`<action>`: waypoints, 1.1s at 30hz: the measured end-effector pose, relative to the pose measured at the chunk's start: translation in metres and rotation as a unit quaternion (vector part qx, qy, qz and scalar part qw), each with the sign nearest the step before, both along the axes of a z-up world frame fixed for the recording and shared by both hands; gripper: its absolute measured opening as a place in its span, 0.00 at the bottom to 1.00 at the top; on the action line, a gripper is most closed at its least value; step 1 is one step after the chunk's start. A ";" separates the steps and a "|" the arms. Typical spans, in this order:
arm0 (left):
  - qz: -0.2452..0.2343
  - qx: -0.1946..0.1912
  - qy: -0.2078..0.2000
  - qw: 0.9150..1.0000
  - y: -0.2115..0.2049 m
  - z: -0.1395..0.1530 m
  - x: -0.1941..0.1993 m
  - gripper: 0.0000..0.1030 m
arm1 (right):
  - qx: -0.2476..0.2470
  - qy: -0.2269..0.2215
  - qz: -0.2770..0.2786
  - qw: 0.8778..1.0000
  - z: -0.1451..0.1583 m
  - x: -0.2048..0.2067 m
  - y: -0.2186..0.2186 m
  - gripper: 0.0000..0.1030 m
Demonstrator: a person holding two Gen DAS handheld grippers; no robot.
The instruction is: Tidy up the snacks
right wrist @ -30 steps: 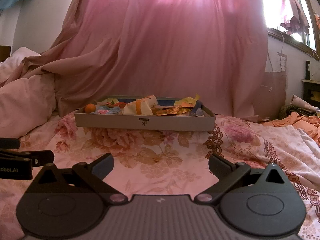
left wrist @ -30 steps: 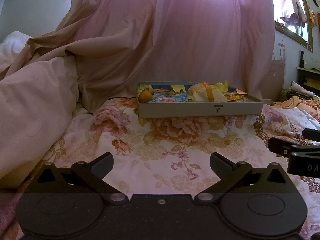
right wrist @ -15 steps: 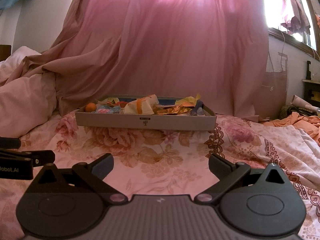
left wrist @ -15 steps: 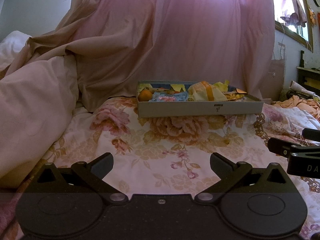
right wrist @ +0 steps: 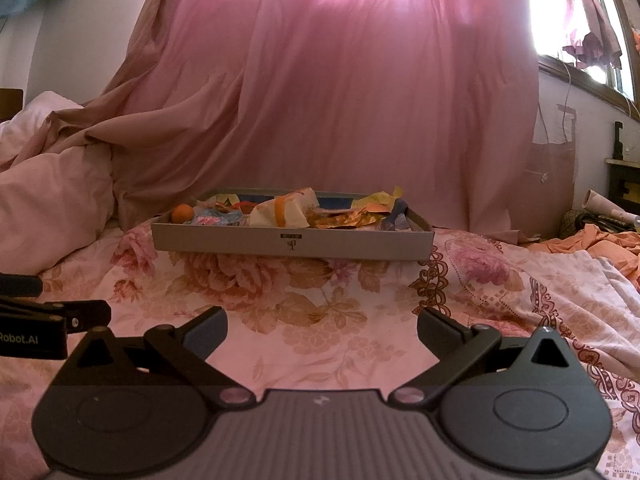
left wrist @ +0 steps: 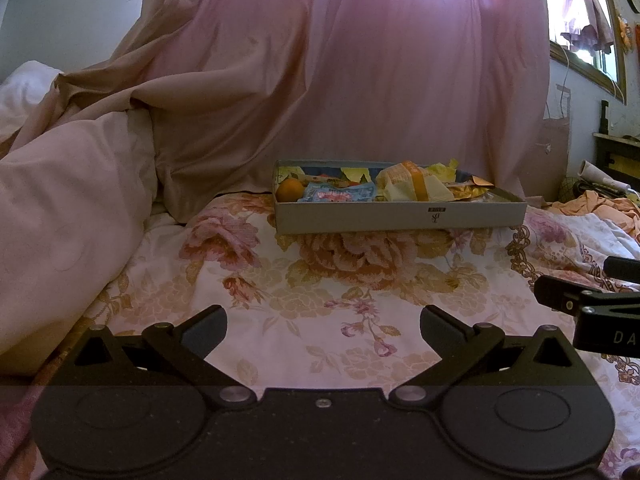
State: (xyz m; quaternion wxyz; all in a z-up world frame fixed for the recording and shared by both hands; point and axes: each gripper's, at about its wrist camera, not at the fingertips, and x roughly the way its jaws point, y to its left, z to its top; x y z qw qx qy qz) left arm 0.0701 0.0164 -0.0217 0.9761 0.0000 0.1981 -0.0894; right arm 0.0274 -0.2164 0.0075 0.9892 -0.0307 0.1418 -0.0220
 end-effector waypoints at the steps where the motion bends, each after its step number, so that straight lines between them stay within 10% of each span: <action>1: 0.000 0.000 0.000 1.000 0.000 0.000 0.000 0.99 | 0.000 0.000 0.000 1.000 0.000 0.000 0.000 1.00; 33: 0.036 -0.017 0.048 0.998 0.000 0.000 0.005 0.99 | -0.002 0.002 0.000 1.000 -0.001 -0.001 0.003 1.00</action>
